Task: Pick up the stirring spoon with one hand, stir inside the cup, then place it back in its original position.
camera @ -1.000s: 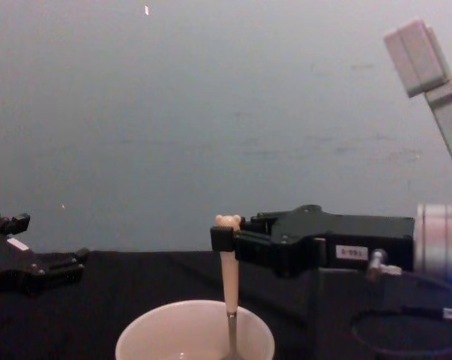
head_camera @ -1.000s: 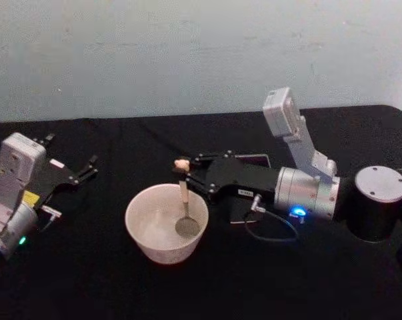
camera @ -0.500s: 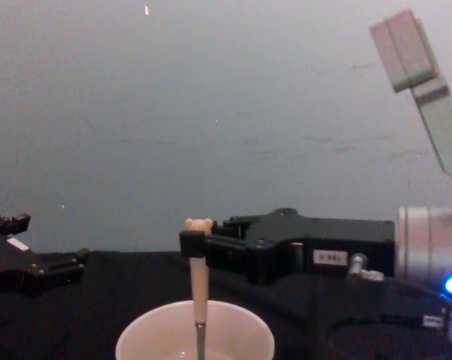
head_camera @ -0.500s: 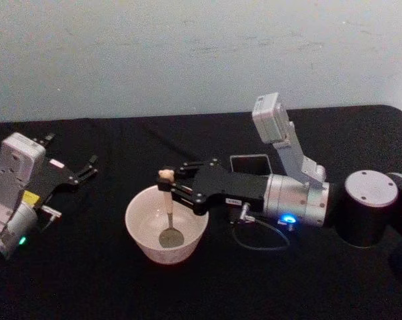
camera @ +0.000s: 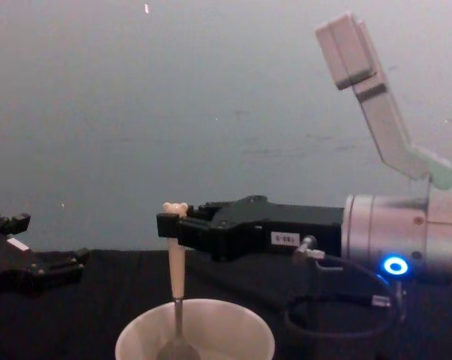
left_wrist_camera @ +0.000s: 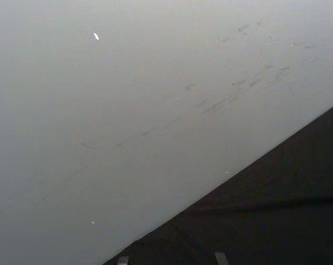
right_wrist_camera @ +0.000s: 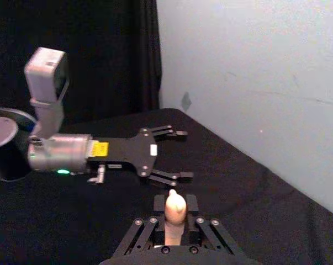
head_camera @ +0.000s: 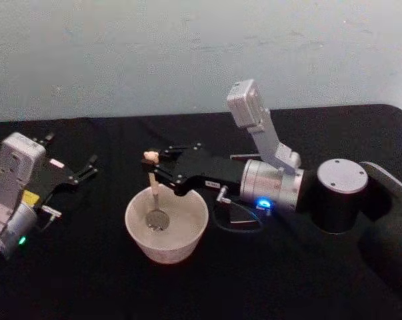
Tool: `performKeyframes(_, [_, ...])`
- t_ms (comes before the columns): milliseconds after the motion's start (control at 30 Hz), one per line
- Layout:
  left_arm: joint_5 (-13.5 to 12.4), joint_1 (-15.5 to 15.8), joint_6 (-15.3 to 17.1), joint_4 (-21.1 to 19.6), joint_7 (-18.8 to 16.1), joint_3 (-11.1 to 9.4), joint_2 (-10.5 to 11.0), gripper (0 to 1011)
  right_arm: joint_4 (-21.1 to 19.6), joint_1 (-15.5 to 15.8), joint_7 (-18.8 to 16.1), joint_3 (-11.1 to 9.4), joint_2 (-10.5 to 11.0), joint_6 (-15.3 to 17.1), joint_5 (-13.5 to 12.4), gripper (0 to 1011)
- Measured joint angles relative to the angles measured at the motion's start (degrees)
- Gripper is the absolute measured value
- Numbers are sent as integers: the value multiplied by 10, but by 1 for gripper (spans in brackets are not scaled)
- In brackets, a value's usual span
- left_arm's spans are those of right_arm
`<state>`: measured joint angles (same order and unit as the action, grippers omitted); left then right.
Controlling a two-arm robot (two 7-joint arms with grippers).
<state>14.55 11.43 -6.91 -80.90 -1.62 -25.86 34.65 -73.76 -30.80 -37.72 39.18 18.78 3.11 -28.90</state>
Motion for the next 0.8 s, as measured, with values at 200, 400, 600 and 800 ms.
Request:
performKeyframes(200, [0,0,0,0,0,0,0,1001,24,-10,10,-3,-11,-6,13,214])
performKeyframes(400, [0,0,0,0,0,0,0,1001,25,-9,14,-14,-7,-6,16,214])
performKeyframes(600, [0,0,0,0,0,0,0,1001,5,5,12,-24,10,2,14,214])
performKeyframes(800, [0,0,0,0,0,0,0,1001,-28,25,1,-28,32,12,4,214])
